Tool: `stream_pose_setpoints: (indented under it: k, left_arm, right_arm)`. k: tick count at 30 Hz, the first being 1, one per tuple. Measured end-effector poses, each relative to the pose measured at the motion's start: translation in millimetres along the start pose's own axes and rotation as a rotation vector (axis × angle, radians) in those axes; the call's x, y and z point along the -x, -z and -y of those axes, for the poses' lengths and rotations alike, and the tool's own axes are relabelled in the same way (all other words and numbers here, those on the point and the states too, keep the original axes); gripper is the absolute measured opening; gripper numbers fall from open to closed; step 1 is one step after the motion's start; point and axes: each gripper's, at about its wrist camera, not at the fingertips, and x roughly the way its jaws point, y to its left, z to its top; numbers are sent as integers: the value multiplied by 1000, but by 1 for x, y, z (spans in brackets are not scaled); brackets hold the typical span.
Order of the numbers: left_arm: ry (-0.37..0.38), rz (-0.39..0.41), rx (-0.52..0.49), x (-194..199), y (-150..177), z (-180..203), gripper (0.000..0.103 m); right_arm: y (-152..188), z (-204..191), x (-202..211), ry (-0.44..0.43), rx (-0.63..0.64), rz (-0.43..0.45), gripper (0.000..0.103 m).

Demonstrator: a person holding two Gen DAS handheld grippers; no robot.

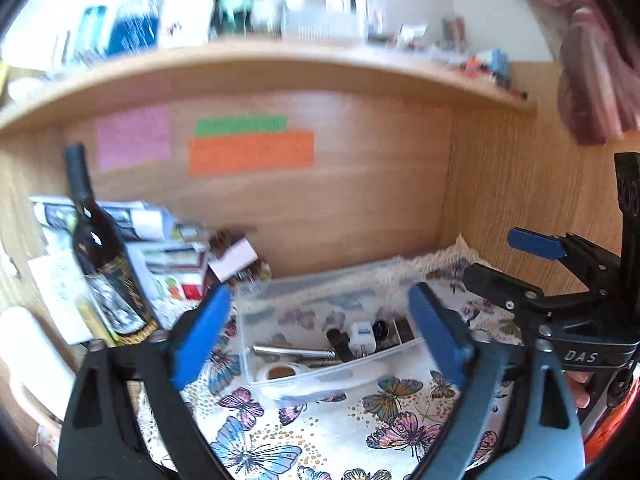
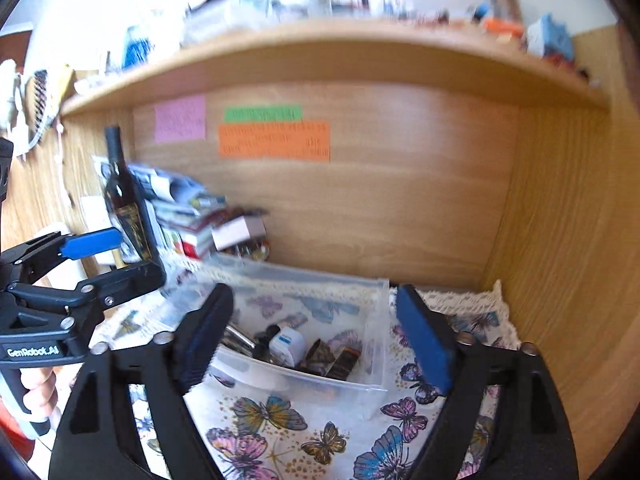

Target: Organize rigid objects

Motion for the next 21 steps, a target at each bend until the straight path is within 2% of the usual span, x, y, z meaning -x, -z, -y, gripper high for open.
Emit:
stream_pose_setpoints:
  k: [1, 4, 12, 21]
  left_arm:
    - [-5, 16, 3, 6, -1, 1, 102]
    - [-9, 45, 7, 23, -3, 3, 103]
    - [-23, 81, 32, 50, -1, 4, 103]
    - [-43, 82, 46, 61, 4, 1, 103]
  right_arm:
    - [-1, -1, 8, 0, 0, 19, 90]
    - [-4, -4, 27, 0, 1, 65, 103]
    - [-5, -15, 63, 22, 13, 156, 103]
    - [2, -18, 75, 26, 1, 164, 103]
